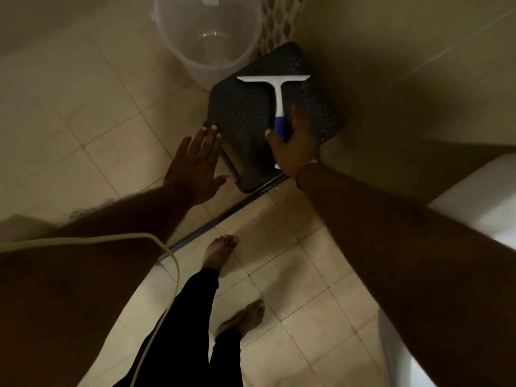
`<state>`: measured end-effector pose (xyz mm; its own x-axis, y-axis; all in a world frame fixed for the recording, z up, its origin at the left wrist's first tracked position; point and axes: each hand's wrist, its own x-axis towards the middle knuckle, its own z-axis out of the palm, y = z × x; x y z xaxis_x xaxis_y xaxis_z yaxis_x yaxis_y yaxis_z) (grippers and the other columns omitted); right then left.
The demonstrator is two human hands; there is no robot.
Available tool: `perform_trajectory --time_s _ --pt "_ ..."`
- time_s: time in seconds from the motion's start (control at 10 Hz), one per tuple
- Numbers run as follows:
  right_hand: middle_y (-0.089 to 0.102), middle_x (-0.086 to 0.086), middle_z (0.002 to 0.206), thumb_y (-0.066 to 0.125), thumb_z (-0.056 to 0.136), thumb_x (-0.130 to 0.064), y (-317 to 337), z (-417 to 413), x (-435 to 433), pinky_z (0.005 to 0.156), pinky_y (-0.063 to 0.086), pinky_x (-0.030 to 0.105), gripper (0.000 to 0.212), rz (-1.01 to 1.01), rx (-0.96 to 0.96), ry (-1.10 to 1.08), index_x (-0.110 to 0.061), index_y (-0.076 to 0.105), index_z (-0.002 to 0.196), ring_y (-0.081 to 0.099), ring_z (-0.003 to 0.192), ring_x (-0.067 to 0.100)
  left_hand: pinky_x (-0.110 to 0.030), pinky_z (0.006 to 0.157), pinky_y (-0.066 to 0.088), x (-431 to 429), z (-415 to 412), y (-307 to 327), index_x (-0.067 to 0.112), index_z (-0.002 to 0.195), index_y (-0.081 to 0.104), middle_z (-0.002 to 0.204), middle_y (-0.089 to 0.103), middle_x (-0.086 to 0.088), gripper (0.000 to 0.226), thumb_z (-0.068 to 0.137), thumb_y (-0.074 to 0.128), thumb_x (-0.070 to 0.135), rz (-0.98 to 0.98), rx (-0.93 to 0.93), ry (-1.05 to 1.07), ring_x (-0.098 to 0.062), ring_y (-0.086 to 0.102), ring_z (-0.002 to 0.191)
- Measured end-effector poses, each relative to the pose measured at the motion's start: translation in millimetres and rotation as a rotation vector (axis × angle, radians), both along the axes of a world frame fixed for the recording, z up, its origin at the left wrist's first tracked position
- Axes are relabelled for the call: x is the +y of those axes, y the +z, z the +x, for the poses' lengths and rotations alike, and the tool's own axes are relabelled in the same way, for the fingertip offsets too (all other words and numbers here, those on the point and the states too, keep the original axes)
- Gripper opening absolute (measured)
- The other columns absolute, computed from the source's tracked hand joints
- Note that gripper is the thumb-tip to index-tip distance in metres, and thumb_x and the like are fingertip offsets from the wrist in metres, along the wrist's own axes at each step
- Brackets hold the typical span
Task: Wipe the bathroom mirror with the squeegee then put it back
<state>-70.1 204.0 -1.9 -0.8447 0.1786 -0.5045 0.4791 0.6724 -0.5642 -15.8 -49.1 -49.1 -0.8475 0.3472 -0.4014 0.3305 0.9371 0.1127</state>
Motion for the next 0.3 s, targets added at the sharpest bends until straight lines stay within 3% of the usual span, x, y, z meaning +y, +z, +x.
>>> perform_trajectory --time_s 0.2,0.3 --pt "0.012 0.01 0.18 0.059 0.103 -0.058 57.9 49.4 9.0 0.134 0.012 0.05 0.095 0.242 0.017 0.28 -0.017 0.009 0.173 0.005 0.166 0.031 -0.055 0.136 0.006 33.6 -10.4 70.6 0.01 0.176 0.001 0.184 -0.005 -0.012 0.106 0.103 0.052 0.069 0.037 -0.006 -0.013 -0.033 -0.003 0.17" --pt "0.016 0.017 0.178 0.05 0.103 -0.06 99.5 55.3 19.2 0.133 0.013 0.052 0.091 0.325 0.189 0.372 -0.013 0.015 0.172 0.008 0.165 0.037 -0.054 0.135 0.005 47.7 -18.9 113.1 0.008 0.176 0.006 0.184 0.0 -0.013 0.106 0.103 0.054 0.069 0.083 0.117 -0.064 -0.033 -0.001 0.171"
